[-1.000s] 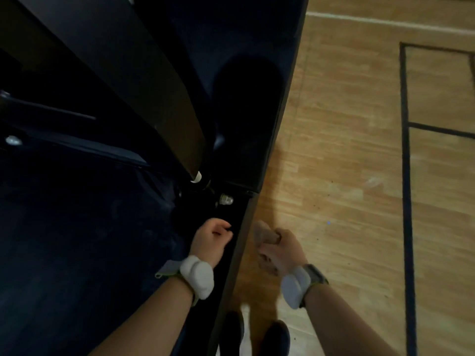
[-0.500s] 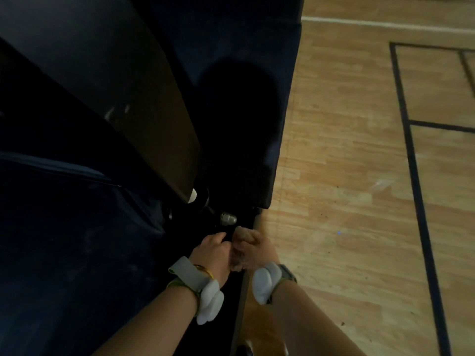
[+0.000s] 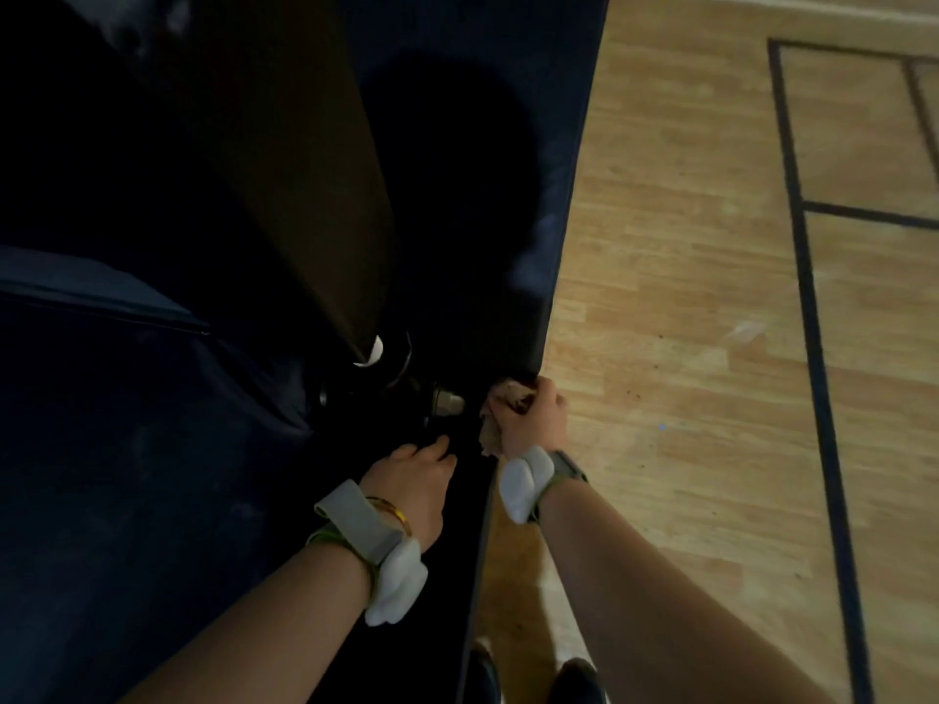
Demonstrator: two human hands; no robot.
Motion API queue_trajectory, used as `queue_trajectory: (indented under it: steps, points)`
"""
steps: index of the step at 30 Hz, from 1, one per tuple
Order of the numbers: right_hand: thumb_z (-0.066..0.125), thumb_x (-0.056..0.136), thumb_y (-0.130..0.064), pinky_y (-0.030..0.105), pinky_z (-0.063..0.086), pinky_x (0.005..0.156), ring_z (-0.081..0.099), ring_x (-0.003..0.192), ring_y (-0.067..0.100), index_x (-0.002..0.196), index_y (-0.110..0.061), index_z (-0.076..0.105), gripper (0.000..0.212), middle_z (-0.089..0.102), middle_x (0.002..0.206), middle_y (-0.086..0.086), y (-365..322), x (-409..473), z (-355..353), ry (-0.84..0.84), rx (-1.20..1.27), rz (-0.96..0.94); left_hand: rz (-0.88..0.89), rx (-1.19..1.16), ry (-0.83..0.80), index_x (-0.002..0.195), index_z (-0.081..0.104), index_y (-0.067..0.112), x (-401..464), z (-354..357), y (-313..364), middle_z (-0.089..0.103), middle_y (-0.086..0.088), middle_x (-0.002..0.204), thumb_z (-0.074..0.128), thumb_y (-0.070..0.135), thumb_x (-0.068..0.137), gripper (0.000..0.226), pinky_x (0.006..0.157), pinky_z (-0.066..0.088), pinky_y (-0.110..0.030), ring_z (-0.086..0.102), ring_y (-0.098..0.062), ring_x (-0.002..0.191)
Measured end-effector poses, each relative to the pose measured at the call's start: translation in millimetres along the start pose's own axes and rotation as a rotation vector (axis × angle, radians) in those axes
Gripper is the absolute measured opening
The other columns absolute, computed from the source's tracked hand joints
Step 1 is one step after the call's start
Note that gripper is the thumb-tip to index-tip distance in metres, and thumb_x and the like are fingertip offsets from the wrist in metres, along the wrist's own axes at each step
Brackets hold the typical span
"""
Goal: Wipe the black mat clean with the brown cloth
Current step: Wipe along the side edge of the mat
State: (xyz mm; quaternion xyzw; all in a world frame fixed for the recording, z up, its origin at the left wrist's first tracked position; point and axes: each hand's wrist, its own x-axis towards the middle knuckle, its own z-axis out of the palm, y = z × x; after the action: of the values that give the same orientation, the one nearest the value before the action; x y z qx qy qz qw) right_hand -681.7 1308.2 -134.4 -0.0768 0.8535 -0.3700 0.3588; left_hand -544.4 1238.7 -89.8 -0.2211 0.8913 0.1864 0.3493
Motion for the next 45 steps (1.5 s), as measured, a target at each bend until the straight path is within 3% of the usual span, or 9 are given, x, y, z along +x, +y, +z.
queue_trajectory:
  steps: [3, 8, 13, 20, 28, 31, 33, 40, 45]
  points:
    - [0.061, 0.092, -0.023, 0.029, 0.042, 0.077, 0.045, 0.084, 0.025, 0.123, -0.012, 0.047, 0.035, 0.038, 0.125, 0.010, 0.5, 2.3, 4.1, 0.031, -0.044, 0.026, 0.020, 0.048, -0.017, 0.150, 0.017, 0.020, -2.0, -0.4, -1.8, 0.001, 0.003, 0.159, 0.051, 0.017, 0.090, 0.069, 0.109, 0.032, -0.039, 0.019, -0.025, 0.140]
    - [0.066, 0.082, -0.020, 0.036, 0.057, 0.068, 0.061, 0.078, 0.026, 0.095, -0.026, 0.056, 0.018, 0.061, 0.103, 0.010, 29.8, -24.7, 13.5, -0.054, -0.111, 0.011, 0.021, 0.078, -0.019, 0.151, 0.012, 0.021, -4.7, 2.1, -2.9, -0.001, 0.003, 0.159, 0.053, 0.018, 0.088, 0.074, 0.111, 0.030, -0.040, 0.014, -0.025, 0.142]
    - [0.058, 0.086, -0.017, 0.029, 0.039, 0.064, 0.051, 0.076, 0.026, 0.091, -0.018, 0.058, 0.005, 0.055, 0.100, 0.009, 3.5, -0.4, 6.0, 0.128, -0.191, -0.086, 0.012, 0.098, -0.025, 0.151, 0.007, 0.023, -2.0, 10.5, -4.9, -0.005, 0.006, 0.158, 0.053, 0.022, 0.087, 0.078, 0.112, 0.028, -0.038, 0.011, -0.026, 0.143]
    - [0.063, 0.085, -0.023, 0.025, 0.038, 0.067, 0.043, 0.073, 0.015, 0.105, -0.022, 0.063, 0.020, 0.040, 0.100, -0.001, 44.4, -69.6, 20.5, 0.064, -0.236, -0.116, 0.024, 0.139, 0.017, 0.151, 0.011, 0.023, -3.2, 8.8, -5.2, -0.001, 0.004, 0.159, 0.053, 0.021, 0.087, 0.077, 0.110, 0.030, -0.039, 0.014, -0.025, 0.142]
    - [0.059, 0.087, -0.018, 0.027, 0.041, 0.068, 0.057, 0.088, 0.028, 0.108, -0.013, 0.065, 0.022, 0.054, 0.116, 0.009, 13.0, -2.3, 20.5, 0.174, -0.142, -0.089, 0.022, 0.174, -0.034, 0.151, 0.006, 0.023, -2.6, 13.4, -6.3, -0.004, 0.004, 0.159, 0.056, 0.027, 0.087, 0.082, 0.110, 0.030, -0.042, 0.015, -0.027, 0.141]
    - [0.060, 0.088, -0.012, 0.021, 0.043, 0.071, 0.048, 0.079, 0.016, 0.113, -0.017, 0.060, 0.025, 0.043, 0.116, 0.005, 33.0, -40.1, 22.6, 0.128, -0.178, -0.134, 0.030, 0.185, 0.016, 0.151, 0.009, 0.023, -1.8, 13.1, -5.8, -0.002, 0.004, 0.159, 0.055, 0.026, 0.087, 0.079, 0.109, 0.031, -0.042, 0.016, -0.027, 0.141]
    - [0.061, 0.088, -0.011, 0.011, 0.045, 0.056, 0.052, 0.066, 0.007, 0.098, -0.028, 0.060, 0.020, 0.043, 0.106, -0.002, 56.5, -68.9, 24.6, 0.071, -0.144, -0.183, 0.022, 0.194, 0.006, 0.151, 0.006, 0.023, -2.3, 13.1, -4.6, -0.005, 0.005, 0.159, 0.054, 0.026, 0.088, 0.079, 0.110, 0.031, -0.042, 0.013, -0.027, 0.143]
    - [0.060, 0.083, -0.020, 0.035, 0.053, 0.074, 0.062, 0.092, 0.031, 0.102, -0.019, 0.070, 0.021, 0.066, 0.101, 0.014, 25.5, 6.2, 18.0, 0.144, -0.148, -0.119, 0.047, 0.276, -0.059, 0.151, 0.008, 0.023, -0.5, 6.1, -6.2, -0.001, 0.003, 0.159, 0.054, 0.025, 0.088, 0.078, 0.105, 0.036, -0.042, 0.028, -0.029, 0.136]
    - [0.057, 0.086, -0.011, 0.026, 0.045, 0.072, 0.058, 0.090, 0.025, 0.119, -0.019, 0.061, 0.034, 0.051, 0.115, 0.006, 36.2, -37.8, 23.9, 0.100, -0.186, -0.189, 0.051, 0.310, -0.028, 0.151, 0.013, 0.024, -0.2, 4.7, -6.9, 0.003, 0.003, 0.159, 0.052, 0.027, 0.089, 0.074, 0.103, 0.037, -0.042, 0.032, -0.028, 0.133]
